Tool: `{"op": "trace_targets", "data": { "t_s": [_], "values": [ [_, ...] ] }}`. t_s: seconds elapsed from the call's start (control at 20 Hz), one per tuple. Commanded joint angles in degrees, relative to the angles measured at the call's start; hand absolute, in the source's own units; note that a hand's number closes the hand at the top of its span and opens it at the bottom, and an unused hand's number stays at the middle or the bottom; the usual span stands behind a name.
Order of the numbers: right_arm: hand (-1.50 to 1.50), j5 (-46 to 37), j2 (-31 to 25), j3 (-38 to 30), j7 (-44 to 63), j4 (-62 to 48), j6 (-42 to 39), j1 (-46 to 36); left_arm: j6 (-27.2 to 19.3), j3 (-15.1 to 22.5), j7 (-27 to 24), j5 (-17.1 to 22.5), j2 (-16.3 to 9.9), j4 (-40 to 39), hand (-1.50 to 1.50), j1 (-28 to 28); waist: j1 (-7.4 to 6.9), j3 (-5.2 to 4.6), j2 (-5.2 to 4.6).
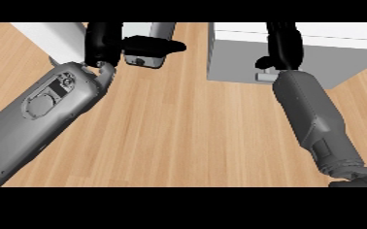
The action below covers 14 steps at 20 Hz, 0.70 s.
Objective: Pick up the can, place it into the drawer and close the drawer
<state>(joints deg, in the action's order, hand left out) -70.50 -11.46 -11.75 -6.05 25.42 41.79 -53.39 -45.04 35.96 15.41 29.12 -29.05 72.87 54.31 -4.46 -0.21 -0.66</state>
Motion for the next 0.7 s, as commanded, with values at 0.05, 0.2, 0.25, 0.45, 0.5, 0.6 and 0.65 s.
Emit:
{"op": "trace_targets", "data": {
  "t_s": [0.05,0.2,0.25,0.45,0.5,0.6,0.65],
  "values": [
    [-1.5,0.0,-0.3,-1.4,0.3,-7.3,-0.5,-7.5,1.0,-0.7,-0.5,-0.7,-0.6,2.5,-1.5,-2.7,-0.35,0.33,-0.83],
    [-1.5,1.1,-1.9,-3.0,-0.2,-8.5,0.9,-8.1,-0.3,-0.5,-0.8,-1.4,-1.2,5.2,-1.5,-5.4,-1.32,0.36,-1.04],
    [-1.5,1.1,-0.9,-3.0,-0.1,-9.0,1.9,-8.3,1.8,-1.5,-1.9,-0.9,-1.8,3.9,-1.5,-5.4,-1.01,0.35,-1.29],
    [-1.5,2.0,-1.7,-4.1,-1.0,-10.6,-0.5,-11.3,2.7,-2.5,-1.1,-0.9,-2.5,4.5,-1.5,-5.3,-1.26,0.36,-1.36],
    [-1.5,2.1,-1.5,-4.0,-1.0,-10.5,-3.2,-13.9,1.1,-1.3,-1.1,-1.9,-1.5,5.8,-1.5,-6.0,-1.53,0.36,-1.09],
    [-1.5,3.6,-1.5,-5.2,-3.9,-10.9,-2.5,-12.8,2.3,-2.5,-1.3,-1.6,-2.8,5.6,-1.5,-6.4,-1.3,0.38,-1.27],
    [-1.5,5.8,-1.0,-7.0,-5.5,-10.1,-2.0,-12.4,1.0,-0.9,-2.8,-2.6,-0.9,5.9,-1.5,-8.4,-1.26,0.42,-1.37]
  ]
}}
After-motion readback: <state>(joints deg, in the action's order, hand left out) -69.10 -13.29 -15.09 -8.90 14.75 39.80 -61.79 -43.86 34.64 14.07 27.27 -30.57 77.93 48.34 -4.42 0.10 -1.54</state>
